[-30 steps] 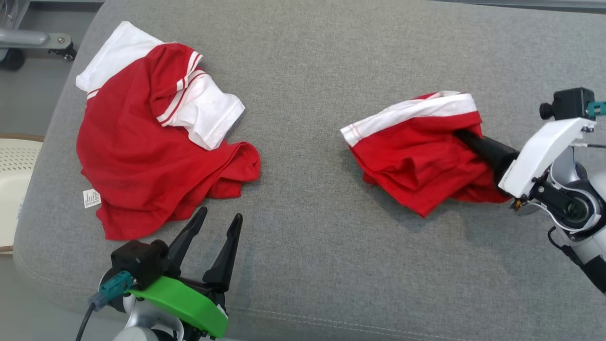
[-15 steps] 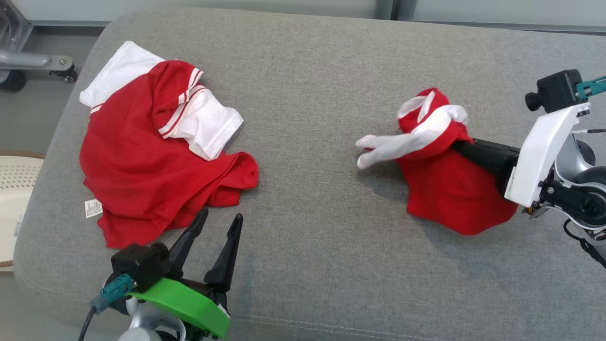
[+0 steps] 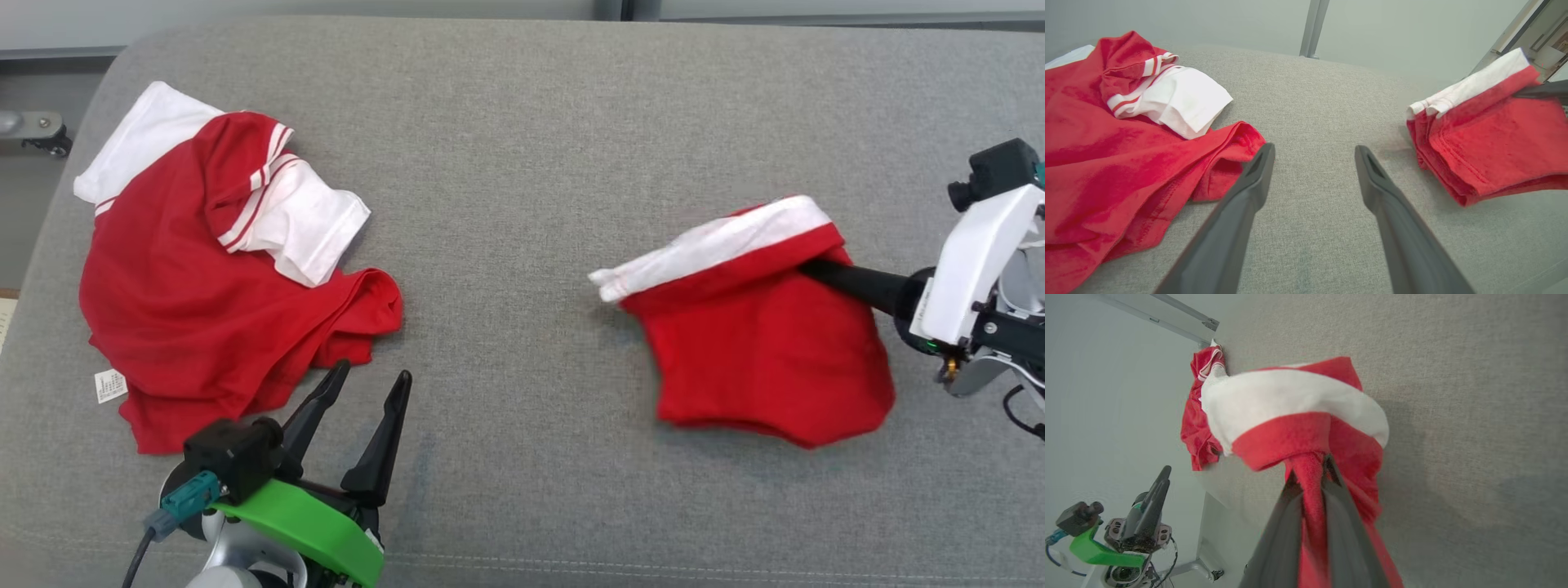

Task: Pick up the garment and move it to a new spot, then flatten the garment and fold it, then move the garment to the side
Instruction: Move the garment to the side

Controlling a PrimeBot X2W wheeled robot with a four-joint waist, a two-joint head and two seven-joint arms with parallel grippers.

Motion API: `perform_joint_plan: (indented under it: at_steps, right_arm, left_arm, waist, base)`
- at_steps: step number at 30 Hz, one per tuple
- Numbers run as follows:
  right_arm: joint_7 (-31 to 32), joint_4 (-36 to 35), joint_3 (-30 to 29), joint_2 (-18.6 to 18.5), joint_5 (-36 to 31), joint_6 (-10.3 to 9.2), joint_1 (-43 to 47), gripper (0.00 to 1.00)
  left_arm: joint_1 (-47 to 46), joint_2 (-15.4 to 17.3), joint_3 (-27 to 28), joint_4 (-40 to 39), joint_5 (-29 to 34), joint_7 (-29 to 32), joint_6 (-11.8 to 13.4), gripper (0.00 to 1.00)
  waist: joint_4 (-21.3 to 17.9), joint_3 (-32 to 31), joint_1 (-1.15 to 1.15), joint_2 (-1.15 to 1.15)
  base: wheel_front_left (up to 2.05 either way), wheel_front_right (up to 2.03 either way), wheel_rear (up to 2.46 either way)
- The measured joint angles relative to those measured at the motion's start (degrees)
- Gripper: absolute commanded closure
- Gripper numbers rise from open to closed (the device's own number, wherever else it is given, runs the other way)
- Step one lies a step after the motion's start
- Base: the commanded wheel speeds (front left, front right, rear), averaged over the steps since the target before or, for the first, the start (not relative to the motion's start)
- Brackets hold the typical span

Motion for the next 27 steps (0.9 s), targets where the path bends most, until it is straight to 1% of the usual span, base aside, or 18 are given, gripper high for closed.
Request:
perform_joint_plan:
  at_steps: [5, 8, 13, 16, 21, 24, 27]
  right_arm:
    - [0.35, 4.67, -0.25, -4.74, -4.68, -0.47, 0.36, 1.0]
    - [-0.56, 6.66, -1.65, -6.69, -7.06, -0.48, 0.29, 1.0]
    - [-2.44, 8.58, -4.37, -6.89, -8.43, -0.49, -1.85, 1.0]
    - [-3.52, 10.0, -5.05, -7.21, -10.26, -0.49, -3.94, 1.0]
    - [-7.13, 13.08, -6.98, -7.99, -15.01, -0.49, -7.94, 1.0]
    - [-8.1, 15.5, -7.36, -9.29, -18.19, -0.49, -10.28, 1.0]
    - [-9.59, 18.57, -8.33, -9.51, -20.45, -0.49, -12.51, 1.0]
  left_arm:
    - [-0.19, 1.62, -0.23, -1.93, 1.0, 1.66, 0.0, 0.0]
    - [-0.64, 2.14, -0.31, -3.19, 1.82, 2.78, 0.0, 0.0]
    - [-2.68, 3.48, -0.18, -5.55, 2.78, 4.69, 0.11, 0.0]
    - [-3.88, 3.92, -0.22, -6.8, 3.16, 5.87, 0.34, 0.0]
    - [-6.75, 4.71, -0.15, -9.79, 4.43, 7.98, 0.85, 0.0]
    - [-8.82, 5.26, 0.15, -11.81, 5.37, 8.73, 1.27, 0.0]
    - [-11.01, 5.31, 0.46, -13.74, 6.37, 9.49, 1.29, 0.0]
  waist:
    - [-1.39, 2.35, 0.0, 0.0]
    - [-2.22, 4.19, 0.0, 0.0]
    - [-3.74, 7.65, 0.0, 0.0]
    - [-4.77, 9.86, 0.0, 0.0]
    - [-6.53, 13.74, 0.0, 0.0]
    - [-7.48, 16.17, 0.0, 0.0]
    - [-8.28, 18.61, 0.0, 0.0]
  base:
    - [0.0, 0.0, 0.0]
    - [0.0, 0.0, 0.0]
    - [0.0, 0.0, 0.0]
    - [0.0, 0.0, 0.0]
    - [0.0, 0.0, 0.0]
    - [0.0, 0.0, 0.0]
    - [0.0, 0.0, 0.0]
